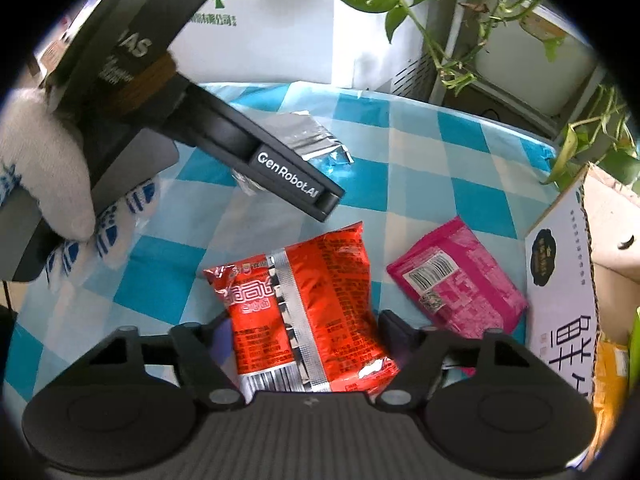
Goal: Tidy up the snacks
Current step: 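Close the left tool on the silver foil packet while the right tool grasps the red bag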
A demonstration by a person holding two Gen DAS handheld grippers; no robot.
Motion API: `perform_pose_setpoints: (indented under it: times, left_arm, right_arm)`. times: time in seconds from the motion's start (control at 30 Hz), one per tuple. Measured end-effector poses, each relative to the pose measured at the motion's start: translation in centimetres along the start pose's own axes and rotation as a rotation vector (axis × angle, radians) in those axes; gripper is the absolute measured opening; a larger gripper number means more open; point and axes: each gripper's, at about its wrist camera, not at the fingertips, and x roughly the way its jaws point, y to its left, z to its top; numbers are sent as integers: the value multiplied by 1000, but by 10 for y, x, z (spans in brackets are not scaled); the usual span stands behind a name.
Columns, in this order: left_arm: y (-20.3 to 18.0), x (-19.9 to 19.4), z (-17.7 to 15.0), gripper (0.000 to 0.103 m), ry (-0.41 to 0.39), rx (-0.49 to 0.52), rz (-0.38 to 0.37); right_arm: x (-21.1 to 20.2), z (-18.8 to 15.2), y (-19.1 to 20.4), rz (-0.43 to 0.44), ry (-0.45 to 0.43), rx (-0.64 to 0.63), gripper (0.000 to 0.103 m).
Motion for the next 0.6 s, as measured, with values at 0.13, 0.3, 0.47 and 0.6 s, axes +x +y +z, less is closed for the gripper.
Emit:
perform_pose_setpoints:
  times: [0.13,0.3,0.47,0.6]
  left_arm:
    - [3,-3,0,60,-5,-10,6]
    - [14,-12,-1,59,-23,-62,10]
    - [26,-31,-2,57,-64,-127,7]
    - [32,-47,-4,57,-102,-162,2]
  right_arm:
    - [-6,3,-2,-18,-9,33,75]
    - [-14,7,-8,-17,-25,88,75]
    - [-25,10,-9,-6,-51,117,75]
    - [-33,12,-11,9,-75,134,75]
